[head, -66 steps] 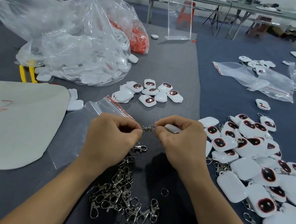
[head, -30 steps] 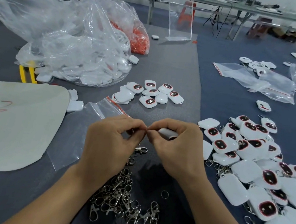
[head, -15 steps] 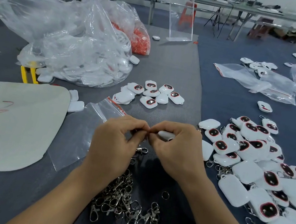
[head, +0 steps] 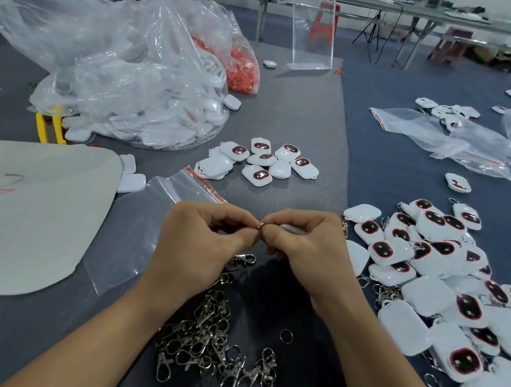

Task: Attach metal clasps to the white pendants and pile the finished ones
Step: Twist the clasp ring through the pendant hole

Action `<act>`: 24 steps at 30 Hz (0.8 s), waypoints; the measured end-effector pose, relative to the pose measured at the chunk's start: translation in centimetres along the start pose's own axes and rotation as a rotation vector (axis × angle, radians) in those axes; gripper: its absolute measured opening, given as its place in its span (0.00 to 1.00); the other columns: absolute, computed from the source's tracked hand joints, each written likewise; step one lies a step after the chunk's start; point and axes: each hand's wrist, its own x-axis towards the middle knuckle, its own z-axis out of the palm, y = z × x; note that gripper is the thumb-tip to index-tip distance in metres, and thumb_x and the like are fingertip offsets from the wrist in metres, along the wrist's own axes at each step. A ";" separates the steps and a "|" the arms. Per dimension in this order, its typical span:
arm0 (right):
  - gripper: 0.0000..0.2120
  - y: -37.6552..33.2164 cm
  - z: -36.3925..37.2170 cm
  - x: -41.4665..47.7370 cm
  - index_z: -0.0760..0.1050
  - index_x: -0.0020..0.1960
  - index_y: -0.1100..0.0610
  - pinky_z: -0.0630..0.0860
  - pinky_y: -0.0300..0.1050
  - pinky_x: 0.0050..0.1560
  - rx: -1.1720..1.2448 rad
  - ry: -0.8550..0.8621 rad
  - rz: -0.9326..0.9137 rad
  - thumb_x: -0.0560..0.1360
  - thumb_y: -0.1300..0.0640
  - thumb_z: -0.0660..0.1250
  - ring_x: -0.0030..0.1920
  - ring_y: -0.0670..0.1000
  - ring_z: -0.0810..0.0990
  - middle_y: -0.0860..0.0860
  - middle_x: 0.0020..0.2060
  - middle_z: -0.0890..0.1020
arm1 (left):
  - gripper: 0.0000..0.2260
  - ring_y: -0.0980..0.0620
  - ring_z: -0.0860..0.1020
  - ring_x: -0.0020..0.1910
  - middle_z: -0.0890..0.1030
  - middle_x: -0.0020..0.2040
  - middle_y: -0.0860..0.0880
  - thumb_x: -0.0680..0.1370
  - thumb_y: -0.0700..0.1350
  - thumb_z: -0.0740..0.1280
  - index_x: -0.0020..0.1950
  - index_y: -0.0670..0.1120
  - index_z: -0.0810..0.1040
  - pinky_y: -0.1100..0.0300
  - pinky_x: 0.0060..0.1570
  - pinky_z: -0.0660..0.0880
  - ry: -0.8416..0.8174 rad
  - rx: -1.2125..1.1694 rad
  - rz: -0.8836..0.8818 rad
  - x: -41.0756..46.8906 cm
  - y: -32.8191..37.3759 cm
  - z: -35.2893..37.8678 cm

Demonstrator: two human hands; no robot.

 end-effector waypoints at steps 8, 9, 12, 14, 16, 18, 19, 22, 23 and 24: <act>0.10 0.2 0.0 0.1 0.87 0.39 0.46 0.77 0.44 0.43 -0.050 -0.008 0.001 0.70 0.62 0.75 0.34 0.43 0.82 0.47 0.33 0.86 | 0.05 0.57 0.81 0.33 0.85 0.34 0.52 0.65 0.45 0.74 0.38 0.55 0.87 0.56 0.38 0.80 -0.049 -0.035 -0.052 0.1 -0.2 -0.1; 0.10 0.2 0.0 0.1 0.87 0.39 0.46 0.77 0.43 0.43 -0.065 -0.011 -0.004 0.70 0.62 0.75 0.34 0.42 0.82 0.46 0.33 0.86 | 0.06 0.56 0.82 0.33 0.85 0.33 0.52 0.65 0.45 0.74 0.38 0.55 0.87 0.55 0.38 0.80 -0.049 -0.035 -0.053 0.1 -0.2 -0.2; 0.09 0.1 -0.1 0.1 0.87 0.38 0.46 0.77 0.45 0.42 -0.098 -0.032 -0.018 0.70 0.61 0.74 0.34 0.43 0.81 0.46 0.32 0.85 | 0.05 0.56 0.81 0.32 0.85 0.33 0.53 0.63 0.48 0.74 0.37 0.57 0.87 0.56 0.36 0.79 -0.060 -0.023 -0.049 0.2 -0.4 -0.3; 0.09 0.0 -0.3 0.0 0.87 0.38 0.46 0.78 0.46 0.42 -0.110 -0.053 -0.029 0.69 0.60 0.73 0.34 0.44 0.81 0.47 0.31 0.85 | 0.05 0.58 0.80 0.31 0.85 0.32 0.53 0.62 0.49 0.73 0.36 0.58 0.86 0.59 0.35 0.78 -0.064 -0.013 -0.045 0.2 -0.5 -0.4; 0.08 -0.1 -0.4 0.0 0.87 0.38 0.47 0.79 0.46 0.43 -0.120 -0.070 -0.037 0.69 0.60 0.73 0.35 0.44 0.81 0.47 0.32 0.85 | 0.06 0.59 0.79 0.30 0.84 0.31 0.53 0.62 0.49 0.73 0.36 0.58 0.86 0.62 0.34 0.77 -0.065 0.003 -0.037 0.2 -0.4 -0.3; 0.09 -0.3 -0.5 0.0 0.87 0.39 0.49 0.79 0.46 0.43 -0.145 -0.086 -0.049 0.71 0.63 0.74 0.35 0.44 0.81 0.47 0.32 0.85 | 0.05 0.59 0.77 0.28 0.83 0.30 0.53 0.61 0.49 0.72 0.35 0.56 0.86 0.65 0.31 0.73 -0.067 0.024 -0.026 0.2 -0.4 -0.3; 0.10 -0.4 -0.5 -0.1 0.87 0.39 0.50 0.80 0.46 0.43 -0.163 -0.093 -0.056 0.72 0.64 0.74 0.35 0.44 0.82 0.47 0.33 0.85 | 0.05 0.59 0.75 0.27 0.82 0.29 0.53 0.61 0.50 0.72 0.35 0.55 0.86 0.65 0.29 0.71 -0.071 0.027 -0.025 0.2 -0.3 -0.3; 0.09 -0.6 -0.5 -0.2 0.87 0.41 0.50 0.82 0.45 0.43 -0.222 -0.106 -0.071 0.73 0.63 0.74 0.37 0.44 0.83 0.46 0.33 0.86 | 0.06 0.60 0.70 0.25 0.77 0.25 0.54 0.60 0.49 0.70 0.33 0.51 0.85 0.66 0.26 0.65 -0.069 0.019 -0.023 -0.1 -0.2 -0.2; 0.08 -0.6 -0.4 -0.3 0.87 0.41 0.49 0.81 0.44 0.42 -0.237 -0.098 -0.074 0.73 0.62 0.74 0.37 0.44 0.84 0.46 0.34 0.86 | 0.06 0.60 0.70 0.25 0.77 0.25 0.54 0.61 0.49 0.70 0.33 0.51 0.85 0.66 0.26 0.65 -0.044 0.042 -0.016 -0.1 -0.1 -0.2; 0.07 -0.6 -0.3 -0.4 0.87 0.42 0.48 0.80 0.41 0.42 -0.245 -0.079 -0.072 0.72 0.61 0.75 0.37 0.44 0.84 0.45 0.34 0.86 | 0.04 0.61 0.70 0.25 0.77 0.25 0.54 0.62 0.48 0.70 0.34 0.52 0.85 0.66 0.26 0.66 0.003 0.082 -0.005 -0.1 0.0 -0.2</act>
